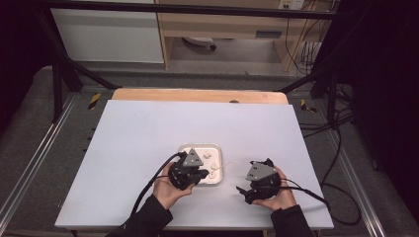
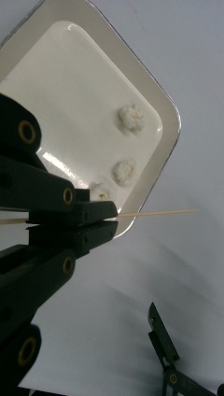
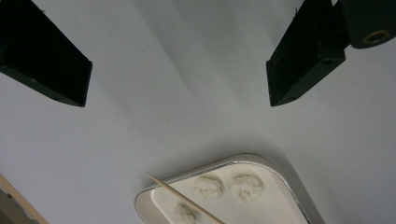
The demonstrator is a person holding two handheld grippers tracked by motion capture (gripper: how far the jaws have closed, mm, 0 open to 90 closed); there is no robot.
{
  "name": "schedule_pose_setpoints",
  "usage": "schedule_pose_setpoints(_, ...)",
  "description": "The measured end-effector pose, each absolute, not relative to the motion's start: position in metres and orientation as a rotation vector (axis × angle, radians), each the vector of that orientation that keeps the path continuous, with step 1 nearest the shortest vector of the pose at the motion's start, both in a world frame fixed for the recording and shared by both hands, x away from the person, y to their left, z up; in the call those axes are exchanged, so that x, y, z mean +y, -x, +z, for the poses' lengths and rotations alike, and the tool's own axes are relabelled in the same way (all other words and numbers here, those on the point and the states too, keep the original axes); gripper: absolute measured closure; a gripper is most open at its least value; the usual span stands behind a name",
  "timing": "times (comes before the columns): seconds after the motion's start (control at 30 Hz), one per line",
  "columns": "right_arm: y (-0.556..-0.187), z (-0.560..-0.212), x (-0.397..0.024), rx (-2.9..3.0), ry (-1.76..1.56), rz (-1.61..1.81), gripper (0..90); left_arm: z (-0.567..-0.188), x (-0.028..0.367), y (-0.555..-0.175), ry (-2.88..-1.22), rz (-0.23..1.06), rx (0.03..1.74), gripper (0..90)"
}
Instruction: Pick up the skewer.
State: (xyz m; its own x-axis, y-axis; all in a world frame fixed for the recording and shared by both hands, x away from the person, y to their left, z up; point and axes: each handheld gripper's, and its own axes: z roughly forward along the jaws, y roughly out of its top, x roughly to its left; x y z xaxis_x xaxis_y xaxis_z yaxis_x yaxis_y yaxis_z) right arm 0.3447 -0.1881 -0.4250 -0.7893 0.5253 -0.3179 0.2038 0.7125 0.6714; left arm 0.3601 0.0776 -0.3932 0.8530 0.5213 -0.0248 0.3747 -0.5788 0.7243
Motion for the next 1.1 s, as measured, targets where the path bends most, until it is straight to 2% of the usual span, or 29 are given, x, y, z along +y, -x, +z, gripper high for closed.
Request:
schedule_pose_setpoints(0.6,-0.346,-0.426,-0.180,2.402,-0.288,0.823,28.3,-0.393,0.044,-0.363,-2.339,0.214,0.549,89.1)
schedule_pose_setpoints(1.1,-0.346,-0.430,-0.182,2.385,-0.044,0.711,51.1,-0.393,0.025,-0.362,-2.381,0.198,0.480,89.1)
